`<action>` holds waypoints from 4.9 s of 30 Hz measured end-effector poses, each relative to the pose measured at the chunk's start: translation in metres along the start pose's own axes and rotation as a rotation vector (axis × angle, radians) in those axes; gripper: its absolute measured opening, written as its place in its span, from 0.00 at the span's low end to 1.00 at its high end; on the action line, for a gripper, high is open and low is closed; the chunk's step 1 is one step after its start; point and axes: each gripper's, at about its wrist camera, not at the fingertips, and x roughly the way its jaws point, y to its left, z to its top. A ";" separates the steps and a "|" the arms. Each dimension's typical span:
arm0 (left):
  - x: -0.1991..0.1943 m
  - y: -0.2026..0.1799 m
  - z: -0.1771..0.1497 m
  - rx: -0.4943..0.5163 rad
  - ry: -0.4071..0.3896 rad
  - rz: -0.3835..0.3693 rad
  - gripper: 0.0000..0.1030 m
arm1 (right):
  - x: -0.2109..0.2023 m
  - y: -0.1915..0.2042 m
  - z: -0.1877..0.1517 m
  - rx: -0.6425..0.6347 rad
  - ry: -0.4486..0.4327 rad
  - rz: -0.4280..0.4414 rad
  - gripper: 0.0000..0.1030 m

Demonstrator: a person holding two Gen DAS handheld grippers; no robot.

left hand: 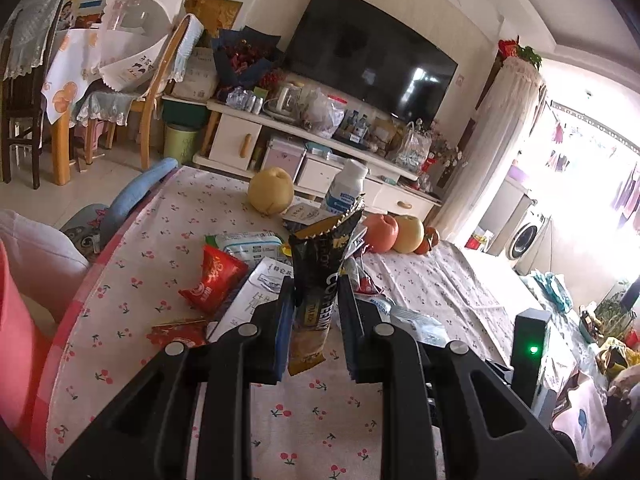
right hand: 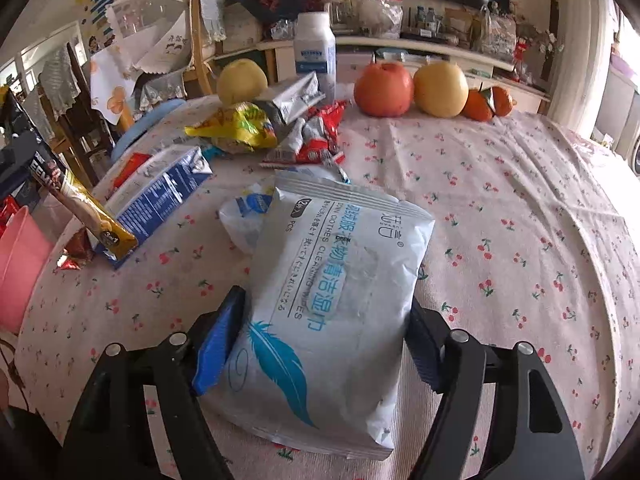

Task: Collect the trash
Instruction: 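Lift the wipes pack and COFFEEMIX sachet and carry them toward the pink bucket, then open both grippers over the pink bucket to drop the items, then move both tools back over the table toward the remaining wrappers, then grasp the white milk carton with the left gripper while the right approaches the MAGICDAY bag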

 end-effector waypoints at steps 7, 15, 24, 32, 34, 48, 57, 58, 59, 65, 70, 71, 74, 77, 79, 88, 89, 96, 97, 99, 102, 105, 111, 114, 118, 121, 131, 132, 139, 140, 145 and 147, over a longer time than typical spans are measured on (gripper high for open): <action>-0.022 0.013 0.007 -0.019 -0.051 0.011 0.23 | -0.023 0.010 0.010 0.005 -0.043 0.034 0.72; -0.060 0.038 0.012 -0.055 -0.134 0.033 0.23 | -0.052 0.051 0.025 -0.034 -0.085 0.136 0.73; -0.121 0.089 0.015 -0.146 -0.282 0.115 0.23 | -0.080 0.147 0.048 -0.146 -0.118 0.328 0.73; -0.168 0.157 0.011 -0.310 -0.396 0.285 0.23 | -0.089 0.267 0.056 -0.317 -0.131 0.476 0.73; -0.177 0.175 0.008 -0.377 -0.421 0.341 0.23 | -0.086 0.296 0.056 -0.354 -0.127 0.505 0.73; -0.185 0.226 -0.004 -0.538 -0.353 0.582 0.67 | -0.040 0.390 0.042 -0.454 -0.042 0.559 0.88; -0.153 0.200 0.005 -0.404 -0.289 0.536 0.83 | -0.048 0.316 0.040 -0.361 -0.077 0.486 0.89; -0.150 0.196 0.005 -0.387 -0.289 0.531 0.84 | -0.048 0.307 0.038 -0.357 -0.084 0.472 0.89; -0.148 0.192 0.005 -0.370 -0.292 0.526 0.86 | -0.050 0.299 0.035 -0.353 -0.089 0.459 0.89; -0.140 0.163 0.006 -0.269 -0.360 0.476 0.88 | -0.059 0.255 0.024 -0.332 -0.126 0.405 0.89; -0.127 0.147 0.008 -0.222 -0.342 0.432 0.88 | -0.073 0.229 0.013 -0.369 -0.196 0.343 0.90; -0.125 0.144 0.009 -0.212 -0.337 0.430 0.88 | -0.075 0.225 0.012 -0.374 -0.207 0.338 0.91; -0.120 0.132 0.008 -0.166 -0.328 0.423 0.88 | -0.081 0.212 0.004 -0.389 -0.239 0.313 0.92; -0.114 0.117 0.008 -0.105 -0.321 0.416 0.88 | -0.085 0.202 -0.003 -0.402 -0.251 0.295 0.93; -0.106 0.105 0.008 -0.054 -0.296 0.408 0.88 | -0.086 0.196 -0.007 -0.410 -0.254 0.283 0.94; -0.078 0.069 0.007 0.061 -0.216 0.352 0.88 | -0.086 0.153 -0.017 -0.348 -0.263 0.234 0.95; -0.077 0.066 0.007 0.070 -0.214 0.348 0.88 | -0.084 0.146 -0.016 -0.331 -0.255 0.232 0.95; -0.048 0.043 0.002 0.125 -0.132 0.348 0.88 | -0.074 0.107 -0.019 -0.263 -0.221 0.220 0.95; -0.045 0.040 0.001 0.133 -0.125 0.350 0.88 | -0.072 0.101 -0.018 -0.251 -0.220 0.220 0.95; -0.036 0.032 0.000 0.160 -0.110 0.350 0.88 | -0.071 0.090 -0.018 -0.231 -0.218 0.222 0.95; -0.024 0.022 -0.002 0.183 -0.078 0.343 0.88 | -0.068 0.075 -0.017 -0.208 -0.211 0.225 0.95; -0.004 0.016 -0.005 0.186 -0.004 0.335 0.88 | -0.065 0.059 -0.015 -0.190 -0.203 0.220 0.95; 0.026 0.003 -0.008 0.209 0.069 0.287 0.88 | -0.052 0.026 -0.008 -0.140 -0.176 0.196 0.95; 0.044 -0.001 -0.010 0.226 0.109 0.281 0.88 | -0.048 0.010 -0.001 -0.109 -0.173 0.186 0.95; 0.065 -0.006 -0.009 0.247 0.148 0.278 0.88 | -0.041 -0.012 0.011 -0.050 -0.159 0.183 0.95; 0.079 -0.006 -0.008 0.236 0.177 0.270 0.87 | -0.032 -0.024 0.020 0.003 -0.125 0.174 0.95; 0.115 0.001 -0.010 0.235 0.267 0.311 0.72 | 0.014 -0.031 0.043 0.003 -0.027 0.220 0.95; 0.117 0.003 -0.009 0.227 0.271 0.315 0.72 | 0.018 -0.031 0.045 0.005 -0.020 0.237 0.95; 0.128 0.003 -0.011 0.220 0.300 0.329 0.68 | 0.048 -0.045 0.057 0.093 0.049 0.291 0.95; 0.128 0.002 -0.011 0.222 0.300 0.332 0.68 | 0.050 -0.045 0.058 0.095 0.054 0.293 0.95; 0.131 -0.004 -0.013 0.227 0.309 0.324 0.66 | 0.055 -0.031 0.065 0.028 0.043 0.294 0.95; 0.131 -0.008 -0.014 0.239 0.313 0.317 0.65 | 0.055 -0.023 0.069 -0.023 0.034 0.284 0.95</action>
